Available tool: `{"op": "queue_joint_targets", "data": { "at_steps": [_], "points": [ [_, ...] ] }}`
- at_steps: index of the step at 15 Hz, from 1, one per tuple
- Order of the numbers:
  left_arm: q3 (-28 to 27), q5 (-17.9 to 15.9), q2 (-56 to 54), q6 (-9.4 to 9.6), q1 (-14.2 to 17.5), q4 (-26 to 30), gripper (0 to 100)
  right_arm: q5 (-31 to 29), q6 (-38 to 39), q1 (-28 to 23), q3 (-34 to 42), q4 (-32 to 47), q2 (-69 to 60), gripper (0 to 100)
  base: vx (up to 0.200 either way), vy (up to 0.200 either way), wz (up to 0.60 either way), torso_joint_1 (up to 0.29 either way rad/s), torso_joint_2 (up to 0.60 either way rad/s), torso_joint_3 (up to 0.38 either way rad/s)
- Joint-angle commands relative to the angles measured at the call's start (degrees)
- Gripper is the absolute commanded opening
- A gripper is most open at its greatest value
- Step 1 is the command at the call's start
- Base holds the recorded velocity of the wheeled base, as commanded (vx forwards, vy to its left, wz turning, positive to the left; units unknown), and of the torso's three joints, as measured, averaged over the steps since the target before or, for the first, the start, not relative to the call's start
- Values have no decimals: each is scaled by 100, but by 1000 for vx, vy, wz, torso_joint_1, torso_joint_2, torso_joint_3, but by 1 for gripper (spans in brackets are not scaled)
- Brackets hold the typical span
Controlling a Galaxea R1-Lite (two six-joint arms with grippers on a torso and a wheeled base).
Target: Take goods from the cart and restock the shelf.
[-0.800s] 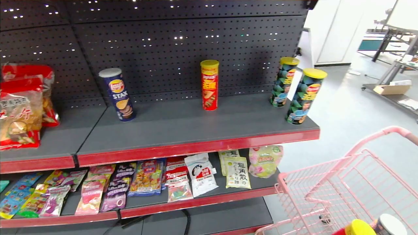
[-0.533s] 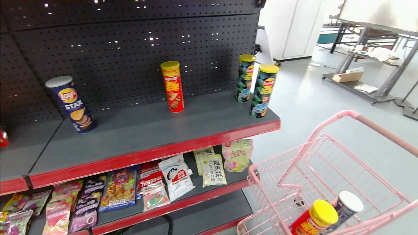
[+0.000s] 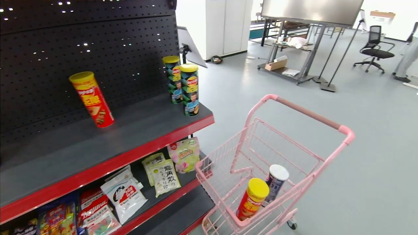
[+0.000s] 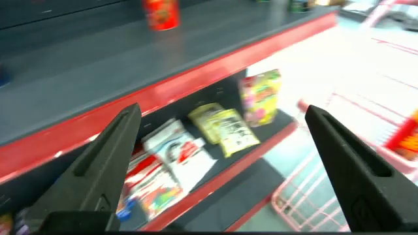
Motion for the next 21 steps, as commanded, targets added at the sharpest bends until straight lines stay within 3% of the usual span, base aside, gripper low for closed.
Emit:
{"op": "queue_joint_targets", "data": {
  "at_steps": [1,7,8,9,10,12,13,16,18,21],
  "points": [
    [0,1,7,-2,-2,-2,100,11,16,4,1,-1,-2,100,0,0,0,0,0,0],
    [0,1,7,-2,-2,-2,100,230,7,365,-157,-9,516,100,0,0,0,0,0,0],
    [0,1,7,6,-2,-2,100,520,517,734,-1432,-18,1843,100,0,0,0,0,0,0],
    [0,1,7,-2,-2,-2,100,353,1466,786,-2855,-9,3214,100,0,0,0,0,0,0],
    [0,1,7,-2,-2,7,100,301,1686,839,-3849,26,4269,100,0,0,0,0,0,0],
    [0,1,7,-2,6,-2,100,301,974,874,-3778,-133,5429,100,0,0,0,0,0,0],
    [0,1,7,-2,-2,7,100,301,1009,1059,-3532,-449,6071,100,0,0,0,0,0,0],
    [0,-8,7,-2,-2,-2,100,-227,1466,1481,-3646,-1055,8031,100,0,0,0,0,0,0],
    [0,-8,7,-2,6,-2,100,-218,2090,2166,-3805,-1539,8611,100,0,0,0,0,0,0],
    [0,-8,7,-2,6,-2,100,-244,2116,2896,-3937,-1600,9085,100,0,0,0,0,0,0]
  ]
}}
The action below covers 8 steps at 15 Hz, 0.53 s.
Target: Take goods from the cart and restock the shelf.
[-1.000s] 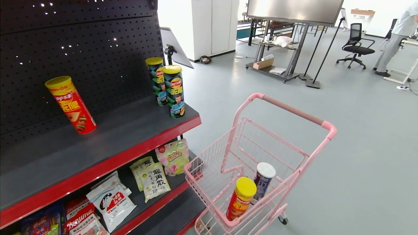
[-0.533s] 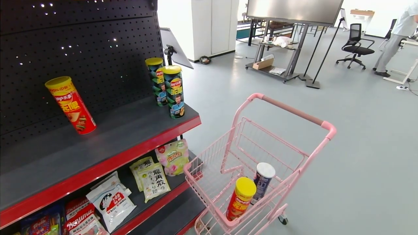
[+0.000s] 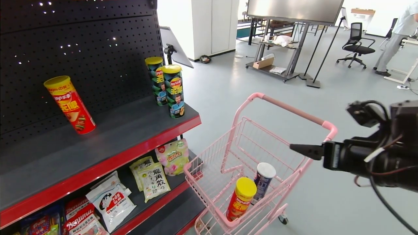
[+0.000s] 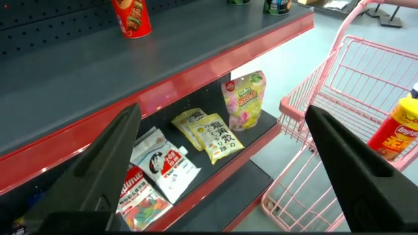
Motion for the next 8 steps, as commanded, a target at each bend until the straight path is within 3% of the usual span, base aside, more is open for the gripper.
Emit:
{"op": "queue_joint_targets", "data": {
  "at_steps": [1,4,8],
  "points": [
    [0,-2,7,-1,9,-5,100,-50,126,631,-252,-116,1059,100,0,0,0,0,0,0],
    [0,-2,7,-1,9,-5,100,-94,152,992,-103,-186,1288,100,0,0,0,0,0,0],
    [0,-2,7,-1,0,-5,100,-314,91,1334,732,-1293,1516,100,0,0,0,-117,269,145]
  ]
}}
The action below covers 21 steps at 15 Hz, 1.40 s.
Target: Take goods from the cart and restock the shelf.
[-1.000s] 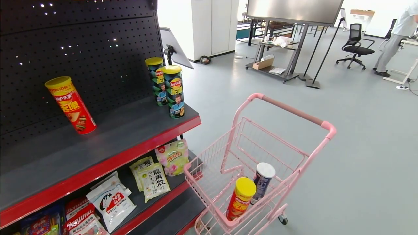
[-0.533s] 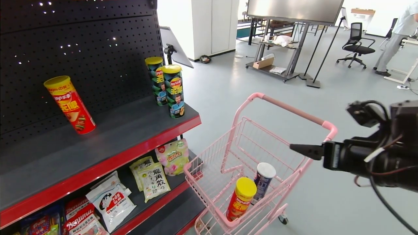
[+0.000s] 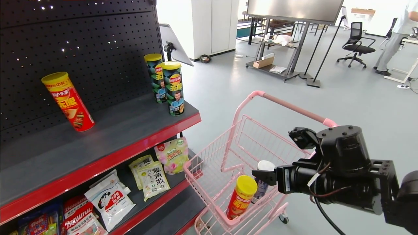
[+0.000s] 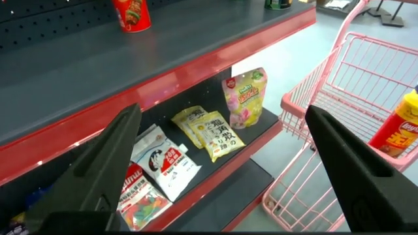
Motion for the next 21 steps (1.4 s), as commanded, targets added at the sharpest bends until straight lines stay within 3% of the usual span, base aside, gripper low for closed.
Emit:
{"op": "queue_joint_targets", "data": {
  "at_steps": [1,5,10,21],
  "points": [
    [0,-2,7,-1,-2,-1,100,-222,-5,259,477,-414,309,100,0,0,0,-139,334,188],
    [0,-2,7,-1,-2,-1,100,-529,-5,637,706,-959,617,100,0,0,0,-148,348,203],
    [0,-2,7,-1,6,-1,100,-714,-14,681,864,-1750,1082,100,0,0,0,-141,354,206],
    [0,-2,7,8,6,-1,100,-705,-67,664,961,-1811,1047,100,0,0,0,-109,286,178]
  ]
}}
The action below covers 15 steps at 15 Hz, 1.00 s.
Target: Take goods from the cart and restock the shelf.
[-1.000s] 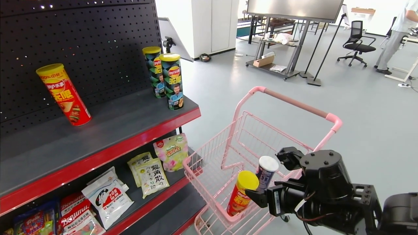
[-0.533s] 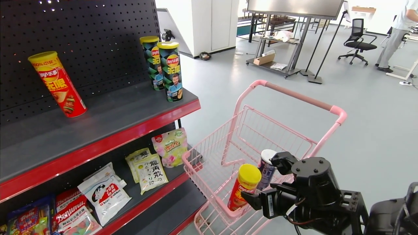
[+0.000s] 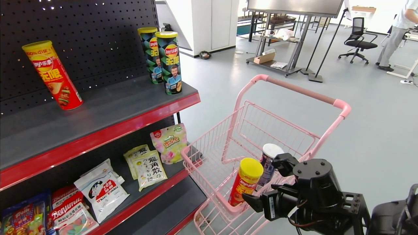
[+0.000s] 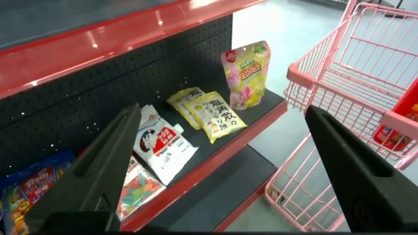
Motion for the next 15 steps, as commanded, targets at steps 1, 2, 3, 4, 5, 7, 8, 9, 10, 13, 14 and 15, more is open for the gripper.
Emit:
{"op": "queue_joint_targets", "data": {
  "at_steps": [1,2,3,4,5,7,8,9,10,13,14,15],
  "points": [
    [0,0,7,2,6,4,100,6,-14,-20,-40,-14,53,100,0,0,0,-115,330,212],
    [0,0,7,2,6,4,100,-3,-75,-29,-40,-128,97,100,0,0,0,-149,447,286],
    [0,0,7,19,6,4,100,-3,-146,-56,-5,-304,150,100,0,0,0,-134,383,246],
    [0,0,7,19,6,4,100,-12,-163,-56,39,-515,193,100,0,0,0,-56,217,144],
    [0,0,7,19,-2,4,100,-12,-181,-56,39,-603,211,100,0,0,0,-46,124,76],
    [0,0,7,28,6,4,100,-65,-190,-135,-5,-629,290,100,0,0,0,-9,33,21],
    [0,0,7,28,-2,4,100,-73,-207,-179,-5,-629,343,100,0,0,0,0,0,0],
    [0,0,7,28,6,4,100,-73,-190,-214,-23,-629,369,100,0,0,0,0,0,0],
    [0,0,7,28,6,4,100,-73,-190,-249,-49,-646,466,100,0,0,0,0,0,0],
    [0,0,7,28,6,4,100,-73,-216,-381,-40,-1306,897,100,0,0,0,0,0,0],
    [0,0,7,19,6,4,100,-65,-278,-390,-40,-1605,1020,100,0,0,0,0,0,0],
    [0,0,7,19,6,4,100,-47,-392,-407,-40,-1780,1125,100,0,0,0,0,0,0]
  ]
}}
